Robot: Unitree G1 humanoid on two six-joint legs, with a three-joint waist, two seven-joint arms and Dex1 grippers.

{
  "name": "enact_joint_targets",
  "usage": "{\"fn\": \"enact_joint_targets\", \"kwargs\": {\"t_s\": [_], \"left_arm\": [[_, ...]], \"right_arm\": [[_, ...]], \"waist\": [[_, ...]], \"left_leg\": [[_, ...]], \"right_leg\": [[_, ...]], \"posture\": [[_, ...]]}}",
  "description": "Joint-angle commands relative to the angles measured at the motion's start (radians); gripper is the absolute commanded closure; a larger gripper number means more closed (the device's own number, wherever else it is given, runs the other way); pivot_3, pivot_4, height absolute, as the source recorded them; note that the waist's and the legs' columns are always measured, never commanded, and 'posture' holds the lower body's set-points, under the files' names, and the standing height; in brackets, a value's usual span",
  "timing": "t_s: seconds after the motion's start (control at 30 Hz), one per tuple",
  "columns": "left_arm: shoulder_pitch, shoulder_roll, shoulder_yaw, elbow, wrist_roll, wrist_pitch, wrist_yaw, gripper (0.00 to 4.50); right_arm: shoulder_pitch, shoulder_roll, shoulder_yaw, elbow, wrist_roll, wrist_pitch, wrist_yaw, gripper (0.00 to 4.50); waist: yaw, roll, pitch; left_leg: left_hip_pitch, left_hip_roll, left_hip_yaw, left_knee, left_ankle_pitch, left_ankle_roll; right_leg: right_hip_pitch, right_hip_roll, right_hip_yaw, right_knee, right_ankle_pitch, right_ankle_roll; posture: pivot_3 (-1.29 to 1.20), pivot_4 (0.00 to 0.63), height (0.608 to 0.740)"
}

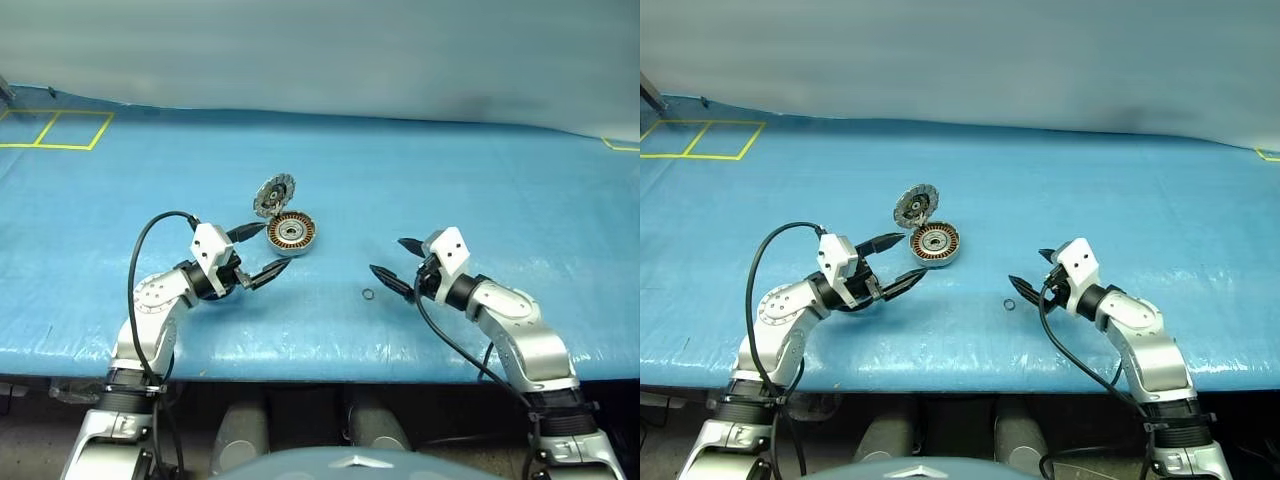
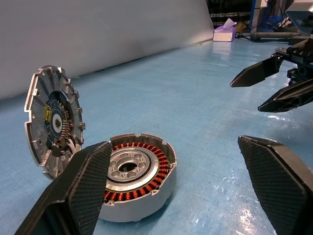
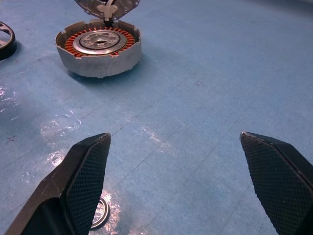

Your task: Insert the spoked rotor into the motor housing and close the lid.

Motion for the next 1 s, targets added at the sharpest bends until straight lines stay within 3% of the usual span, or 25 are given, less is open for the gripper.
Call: {"fn": "enact_joint_targets", "kwargs": {"t_s": [0.03, 1.0], "left_arm": [[-0.016, 0.008, 0.010, 0.001, -0.002, -0.021, -0.006, 0.00], [-0.045, -0.010, 0.000, 0.056, 0.002, -0.005, 0.007, 0.00]], "right_arm": [[0.001, 0.001, -0.011, -0.035, 0.003, -0.022, -0.004, 0.04], [-0.020, 0.004, -0.017, -0.023, 0.022, -0.059, 0.018, 0.04]], "waist": [[0.000, 0.000, 0.000], [0.001, 0.000, 0.000]], "left_leg": [[0.000, 0.000, 0.000, 0.000, 0.000, 0.000], [0.000, 0.000, 0.000, 0.000, 0.000, 0.000]], "right_leg": [[0.000, 0.000, 0.000, 0.000, 0.000, 0.000], [0.000, 0.000, 0.000, 0.000, 0.000, 0.000]], "posture": [[0.00, 0.150, 0.740], [0.00, 0.150, 0.740]]}}
